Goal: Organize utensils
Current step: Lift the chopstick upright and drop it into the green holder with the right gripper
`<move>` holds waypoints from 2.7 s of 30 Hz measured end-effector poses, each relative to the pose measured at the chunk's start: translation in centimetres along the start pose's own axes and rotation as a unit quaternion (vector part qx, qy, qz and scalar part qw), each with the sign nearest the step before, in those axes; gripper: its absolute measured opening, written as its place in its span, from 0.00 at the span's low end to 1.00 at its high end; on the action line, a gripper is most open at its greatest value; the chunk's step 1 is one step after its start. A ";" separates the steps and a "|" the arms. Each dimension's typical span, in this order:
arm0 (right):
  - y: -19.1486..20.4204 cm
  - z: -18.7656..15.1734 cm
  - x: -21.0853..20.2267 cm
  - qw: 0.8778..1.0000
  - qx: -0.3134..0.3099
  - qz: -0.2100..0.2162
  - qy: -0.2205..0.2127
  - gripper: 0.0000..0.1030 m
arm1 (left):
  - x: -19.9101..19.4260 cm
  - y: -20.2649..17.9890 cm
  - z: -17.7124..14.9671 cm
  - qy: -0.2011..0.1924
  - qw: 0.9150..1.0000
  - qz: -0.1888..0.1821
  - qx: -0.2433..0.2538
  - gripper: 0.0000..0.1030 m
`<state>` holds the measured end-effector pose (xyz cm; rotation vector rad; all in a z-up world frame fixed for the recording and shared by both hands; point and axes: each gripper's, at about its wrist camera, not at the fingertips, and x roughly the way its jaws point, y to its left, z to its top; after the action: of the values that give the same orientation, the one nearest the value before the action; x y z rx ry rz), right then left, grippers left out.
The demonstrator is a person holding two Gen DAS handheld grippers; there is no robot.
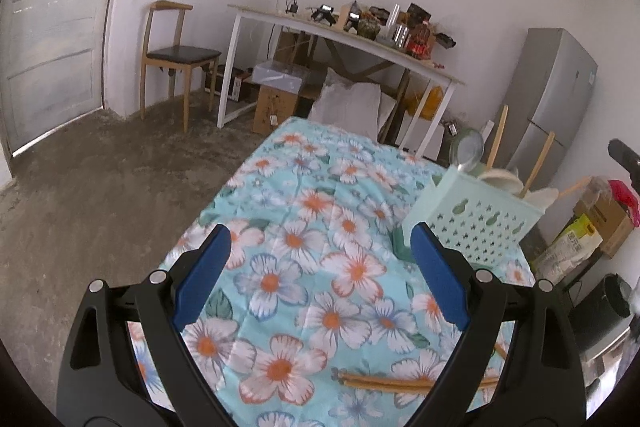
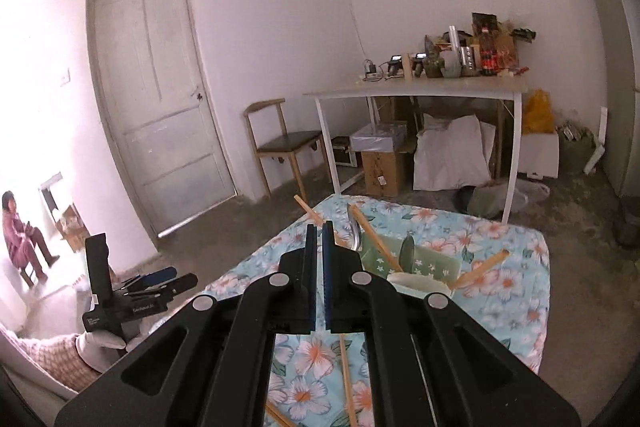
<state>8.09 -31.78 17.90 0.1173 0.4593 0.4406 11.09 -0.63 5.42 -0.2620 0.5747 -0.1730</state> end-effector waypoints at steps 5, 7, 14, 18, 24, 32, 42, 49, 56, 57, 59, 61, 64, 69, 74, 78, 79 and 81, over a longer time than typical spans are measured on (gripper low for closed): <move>0.6 -3.3 6.2 0.993 -0.022 -0.006 0.112 0.48 | -0.1 0.0 -1.0 0.009 1.000 -0.002 -0.004 0.85; 0.2 -6.0 9.9 0.987 -0.022 -0.017 0.160 0.48 | -0.1 0.1 -1.4 0.015 1.000 -0.001 -0.005 0.85; -1.8 -12.6 18.5 0.966 0.003 -0.053 0.254 0.41 | 0.0 0.3 -3.9 0.051 0.999 0.007 0.002 0.85; -2.4 -14.0 20.8 0.960 0.005 -0.067 0.272 0.31 | 0.1 0.5 -4.6 0.060 0.998 0.008 0.003 0.85; -1.7 -11.9 19.4 0.966 -0.006 -0.058 0.251 0.06 | 0.2 1.0 -4.8 0.057 0.998 0.007 -0.004 0.85; 1.1 -4.7 10.2 0.990 -0.033 -0.047 0.132 0.06 | 0.7 1.4 -4.8 0.064 0.998 0.003 -0.011 0.85; 3.4 7.9 1.1 0.996 -0.050 -0.018 -0.067 0.06 | 1.1 1.5 -4.9 0.066 0.998 0.002 -0.014 0.85; 3.0 16.1 -1.0 0.983 -0.068 -0.034 -0.166 0.06 | 1.3 2.5 -5.3 0.063 0.998 0.014 -0.027 0.85; 0.5 16.7 4.4 0.986 -0.065 -0.079 -0.128 0.06 | 1.1 3.8 -5.0 0.062 0.997 0.021 -0.039 0.85; -0.2 16.1 5.5 0.988 -0.060 -0.084 -0.115 0.06 | 1.1 3.9 -5.1 0.061 0.997 0.023 -0.041 0.85; -1.4 14.6 7.1 0.990 -0.048 -0.091 -0.093 0.06 | 1.0 4.2 -5.1 0.063 0.997 0.025 -0.044 0.85; -2.5 13.1 8.5 0.992 -0.037 -0.097 -0.072 0.06 | 1.0 4.5 -5.1 0.064 0.997 0.027 -0.046 0.85; -3.5 10.8 9.9 0.993 -0.031 -0.108 -0.044 0.06 | 0.9 4.6 -5.0 0.062 0.997 0.028 -0.047 0.85; -4.1 8.1 11.5 0.993 -0.029 -0.112 -0.002 0.06 | 0.6 4.3 -5.1 0.061 0.997 0.023 -0.044 0.85; -3.7 8.2 10.8 0.993 -0.030 -0.114 -0.002 0.36 | -0.1 4.0 -5.1 0.056 0.997 0.020 -0.038 0.85; -3.2 8.9 7.9 0.993 -0.023 -0.107 -0.038 0.39 | -0.8 3.9 -5.1 0.051 0.998 0.019 -0.037 0.85; -3.0 8.9 7.2 0.993 -0.022 -0.106 -0.045 0.41 | -1.1 3.8 -5.1 0.050 0.998 0.019 -0.036 0.85; -2.7 8.7 5.3 0.993 -0.015 -0.103 -0.062 0.45 | -1.3 3.8 -5.3 0.049 0.998 0.017 -0.034 0.85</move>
<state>17.32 -32.03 22.99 0.0677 0.3390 0.2362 7.39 2.29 0.75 -0.3112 0.6836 -0.1337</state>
